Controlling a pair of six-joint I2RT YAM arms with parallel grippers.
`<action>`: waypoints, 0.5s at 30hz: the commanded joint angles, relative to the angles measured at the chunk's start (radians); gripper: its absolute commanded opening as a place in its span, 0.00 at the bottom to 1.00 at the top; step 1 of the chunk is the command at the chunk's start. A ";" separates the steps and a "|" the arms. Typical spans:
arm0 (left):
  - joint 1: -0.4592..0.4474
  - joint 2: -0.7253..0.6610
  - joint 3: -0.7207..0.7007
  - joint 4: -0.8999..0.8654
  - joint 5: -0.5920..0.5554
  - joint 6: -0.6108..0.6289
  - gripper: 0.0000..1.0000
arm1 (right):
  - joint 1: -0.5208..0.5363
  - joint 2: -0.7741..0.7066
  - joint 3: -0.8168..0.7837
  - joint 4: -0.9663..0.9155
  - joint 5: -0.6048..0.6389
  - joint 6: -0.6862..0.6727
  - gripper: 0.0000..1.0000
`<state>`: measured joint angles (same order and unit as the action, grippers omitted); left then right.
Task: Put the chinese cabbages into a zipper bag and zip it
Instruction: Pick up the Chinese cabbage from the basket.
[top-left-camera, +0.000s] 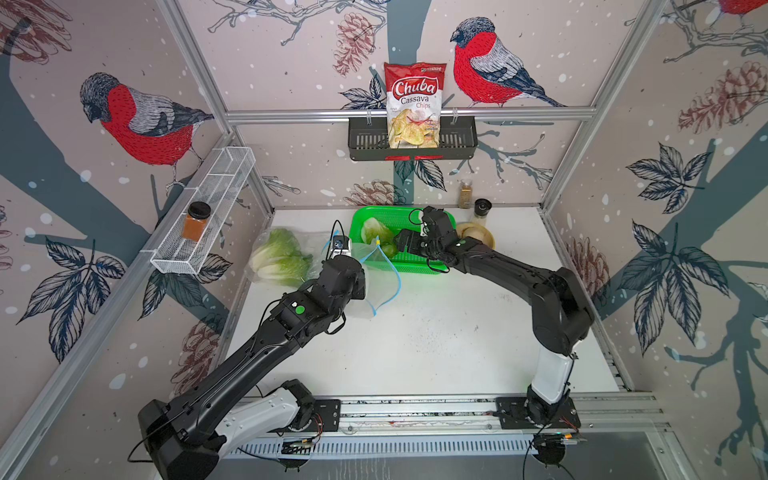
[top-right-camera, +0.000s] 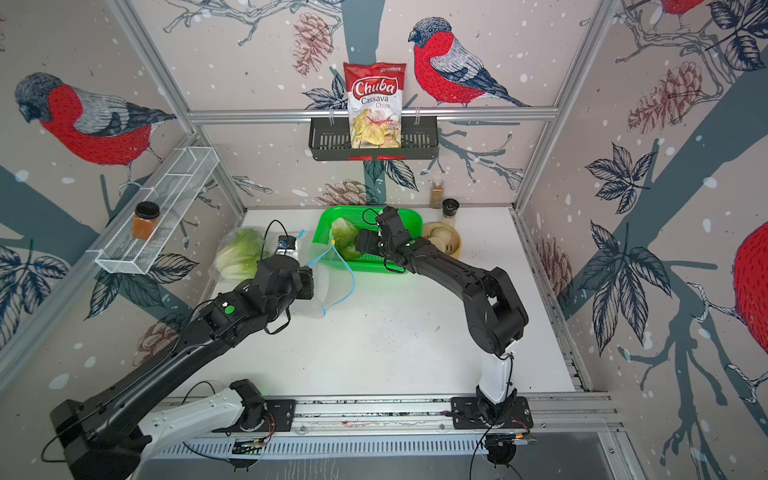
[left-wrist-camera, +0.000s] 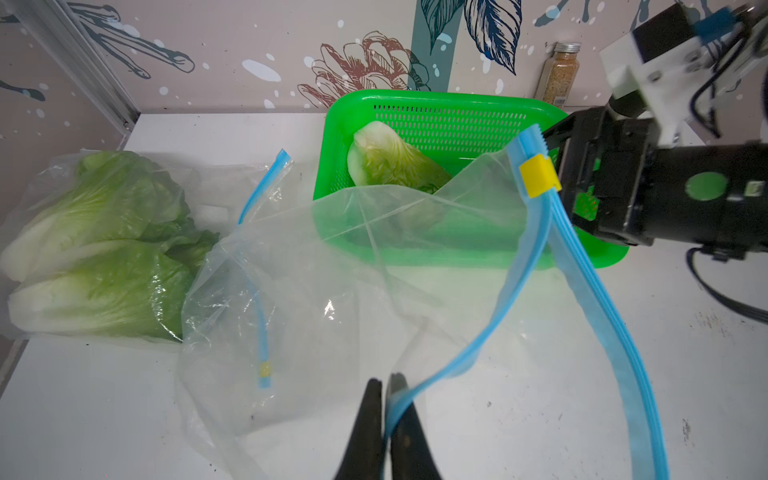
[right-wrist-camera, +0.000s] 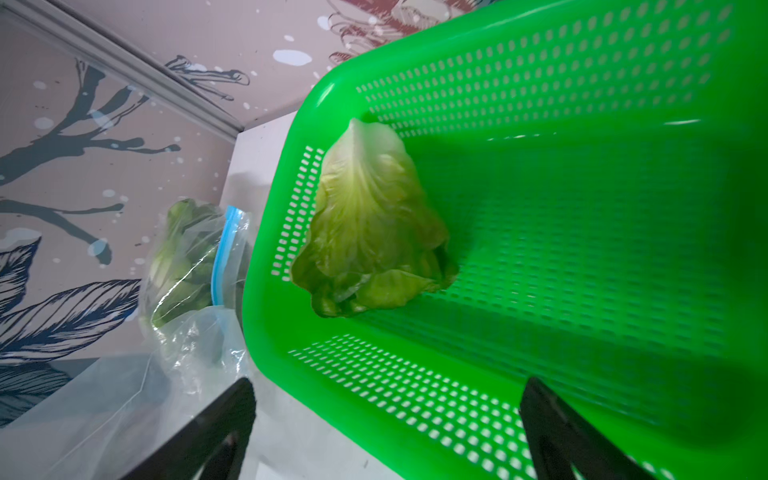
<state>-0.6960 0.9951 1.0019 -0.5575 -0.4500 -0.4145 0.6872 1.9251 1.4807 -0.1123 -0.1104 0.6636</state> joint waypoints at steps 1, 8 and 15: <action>0.007 -0.013 0.001 0.024 -0.042 -0.007 0.08 | 0.004 0.073 0.064 0.052 -0.097 0.053 1.00; 0.018 -0.008 0.001 0.025 -0.063 -0.008 0.08 | 0.013 0.203 0.146 0.084 -0.143 0.069 1.00; 0.026 0.000 -0.023 0.037 -0.065 -0.009 0.09 | 0.021 0.321 0.244 0.089 -0.220 0.100 1.00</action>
<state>-0.6754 0.9924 0.9848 -0.5514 -0.4999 -0.4198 0.7013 2.2208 1.6936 -0.0597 -0.2825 0.7395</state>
